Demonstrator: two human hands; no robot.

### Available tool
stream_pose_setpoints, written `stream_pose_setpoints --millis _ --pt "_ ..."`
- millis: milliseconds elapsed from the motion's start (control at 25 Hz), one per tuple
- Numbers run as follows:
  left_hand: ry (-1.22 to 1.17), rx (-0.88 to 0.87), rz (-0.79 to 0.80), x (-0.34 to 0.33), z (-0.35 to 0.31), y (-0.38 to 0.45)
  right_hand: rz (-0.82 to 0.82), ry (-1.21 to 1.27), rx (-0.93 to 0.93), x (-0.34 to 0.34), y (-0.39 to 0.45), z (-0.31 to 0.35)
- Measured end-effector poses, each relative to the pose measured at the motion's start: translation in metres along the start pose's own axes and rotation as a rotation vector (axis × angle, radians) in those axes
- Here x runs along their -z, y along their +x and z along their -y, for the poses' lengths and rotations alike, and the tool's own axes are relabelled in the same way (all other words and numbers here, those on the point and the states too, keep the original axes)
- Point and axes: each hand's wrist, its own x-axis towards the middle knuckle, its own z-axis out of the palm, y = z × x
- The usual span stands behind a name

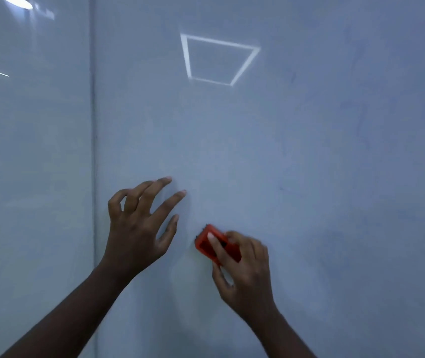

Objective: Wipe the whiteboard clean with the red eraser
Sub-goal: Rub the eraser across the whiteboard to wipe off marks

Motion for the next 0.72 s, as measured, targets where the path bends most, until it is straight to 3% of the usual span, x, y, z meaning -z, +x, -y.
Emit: stream_pose_setpoints --millis 320,560,720 --pt "0.020 -0.012 -0.069 -0.015 -0.001 0.088 -0.094 -0.153 0.316 0.005 0.046 -0.065" --pt "0.098 -0.004 -0.082 -0.028 -0.004 0.123 -0.349 -0.276 0.041 0.055 0.118 -0.151" --pt "0.104 0.000 -0.078 -0.030 -0.006 0.119 -0.381 -0.140 -0.016 0.049 0.117 -0.140"
